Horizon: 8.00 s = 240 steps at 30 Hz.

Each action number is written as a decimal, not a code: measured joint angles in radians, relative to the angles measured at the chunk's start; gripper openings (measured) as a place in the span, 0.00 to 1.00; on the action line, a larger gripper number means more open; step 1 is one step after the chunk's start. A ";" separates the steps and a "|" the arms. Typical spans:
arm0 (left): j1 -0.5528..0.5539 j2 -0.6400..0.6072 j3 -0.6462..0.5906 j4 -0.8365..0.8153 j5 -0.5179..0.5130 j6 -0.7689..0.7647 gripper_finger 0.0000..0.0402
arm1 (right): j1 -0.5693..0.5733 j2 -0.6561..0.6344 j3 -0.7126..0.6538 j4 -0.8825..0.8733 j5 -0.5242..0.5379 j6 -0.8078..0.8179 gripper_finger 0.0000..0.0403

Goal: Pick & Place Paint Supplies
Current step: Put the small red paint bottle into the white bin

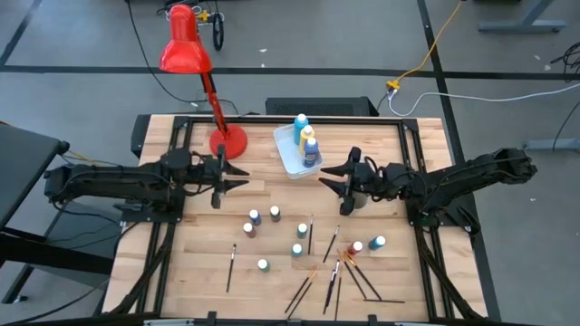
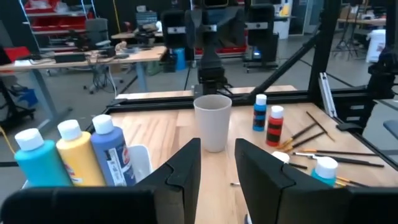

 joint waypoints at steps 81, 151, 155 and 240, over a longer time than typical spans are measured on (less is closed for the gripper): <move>-0.374 0.313 0.001 0.209 0.134 -0.051 0.35 | -0.005 0.046 0.000 0.021 -0.338 -0.069 0.44; -0.412 0.599 0.546 -0.867 -0.154 -0.695 0.43 | -0.005 0.046 0.000 0.016 -0.341 -0.086 0.44; -0.415 0.600 0.572 -0.877 -0.145 -0.708 0.46 | -0.005 0.046 0.000 0.021 -0.341 -0.086 0.44; -0.299 0.720 0.925 -0.697 -0.635 -0.130 0.32 | -0.005 0.046 0.000 0.015 -0.338 -0.087 0.44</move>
